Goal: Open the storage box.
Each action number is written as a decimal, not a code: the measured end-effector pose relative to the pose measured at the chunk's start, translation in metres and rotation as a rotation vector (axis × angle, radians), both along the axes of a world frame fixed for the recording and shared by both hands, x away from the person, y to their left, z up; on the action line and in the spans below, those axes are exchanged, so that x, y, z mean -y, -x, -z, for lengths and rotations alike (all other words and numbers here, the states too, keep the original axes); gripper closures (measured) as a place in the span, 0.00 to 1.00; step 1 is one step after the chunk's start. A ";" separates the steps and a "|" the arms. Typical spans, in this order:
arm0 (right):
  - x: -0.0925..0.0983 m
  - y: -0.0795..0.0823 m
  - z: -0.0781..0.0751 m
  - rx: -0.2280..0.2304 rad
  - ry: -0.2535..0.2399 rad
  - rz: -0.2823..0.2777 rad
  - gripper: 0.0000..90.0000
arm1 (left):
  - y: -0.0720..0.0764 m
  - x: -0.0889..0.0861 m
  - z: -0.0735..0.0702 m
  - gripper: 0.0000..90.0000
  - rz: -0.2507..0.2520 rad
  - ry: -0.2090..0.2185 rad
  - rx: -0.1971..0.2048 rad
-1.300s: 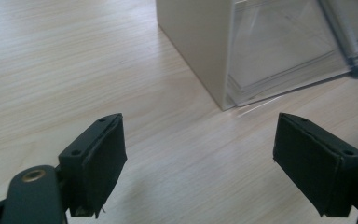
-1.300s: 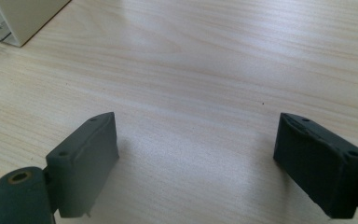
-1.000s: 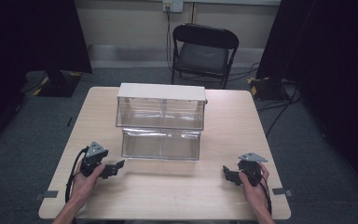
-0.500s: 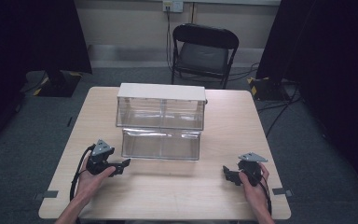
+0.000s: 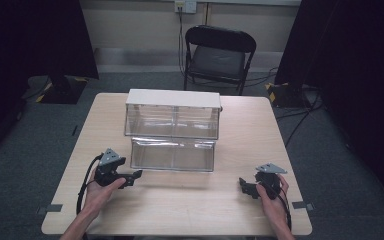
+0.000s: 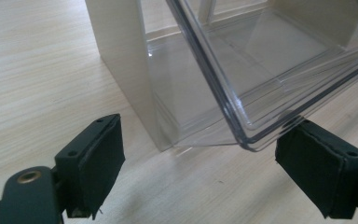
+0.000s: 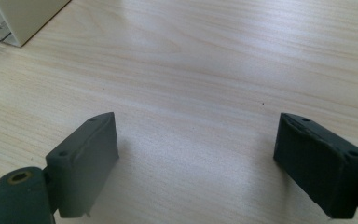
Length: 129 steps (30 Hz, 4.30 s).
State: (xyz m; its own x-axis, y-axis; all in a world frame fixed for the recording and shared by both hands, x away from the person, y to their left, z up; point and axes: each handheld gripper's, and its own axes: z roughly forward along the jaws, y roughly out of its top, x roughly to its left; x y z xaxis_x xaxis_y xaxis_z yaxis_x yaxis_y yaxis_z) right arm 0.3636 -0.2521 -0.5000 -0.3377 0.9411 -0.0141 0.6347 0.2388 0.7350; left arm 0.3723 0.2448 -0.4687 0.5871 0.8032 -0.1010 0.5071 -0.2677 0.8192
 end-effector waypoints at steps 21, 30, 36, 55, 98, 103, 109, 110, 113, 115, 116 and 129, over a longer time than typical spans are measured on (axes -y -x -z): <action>0.000 0.000 0.000 0.000 0.000 0.000 0.14 | 0.002 -0.002 -0.002 0.17 0.030 0.040 0.000; 0.000 0.000 0.000 0.000 0.000 0.000 0.14 | 0.002 -0.002 -0.002 0.19 0.038 0.037 0.005; 0.000 0.000 0.000 0.000 0.000 0.000 0.14 | 0.003 -0.002 -0.002 0.21 0.039 0.041 0.008; 0.000 0.000 0.000 0.000 0.001 0.000 0.14 | 0.005 -0.002 -0.003 0.22 0.046 0.021 0.025; 0.000 0.000 0.000 0.000 0.000 0.000 0.14 | 0.007 -0.002 -0.008 0.18 0.053 0.058 0.042; 0.000 0.000 0.000 0.000 0.000 0.000 0.14 | 0.007 -0.002 -0.008 0.18 0.054 0.064 0.042; 0.000 0.000 0.000 0.000 0.000 0.000 0.14 | 0.007 -0.001 -0.010 0.18 0.063 0.059 0.043; 0.000 0.000 0.000 0.000 0.000 0.000 0.14 | 0.006 -0.001 -0.011 0.18 0.064 0.060 0.045; 0.000 0.000 0.000 0.000 0.000 0.000 0.14 | 0.006 -0.001 -0.011 0.18 0.063 0.063 0.046; 0.000 0.000 0.000 0.000 0.000 0.000 0.14 | 0.006 -0.001 -0.010 0.18 0.063 0.063 0.045; 0.000 0.000 0.000 0.000 0.000 0.000 0.14 | 0.006 -0.001 -0.010 0.18 0.063 0.065 0.045; 0.000 0.000 0.000 0.000 0.000 0.000 0.14 | 0.006 0.000 -0.011 0.18 0.056 0.073 0.039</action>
State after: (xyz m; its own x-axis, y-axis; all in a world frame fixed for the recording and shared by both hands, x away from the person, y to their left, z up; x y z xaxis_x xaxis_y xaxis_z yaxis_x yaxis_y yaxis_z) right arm 0.3636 -0.2521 -0.5000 -0.3376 0.9412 -0.0144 0.6347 0.2390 0.7349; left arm 0.3661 0.2444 -0.4575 0.6358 0.7601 -0.1342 0.4604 -0.2340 0.8563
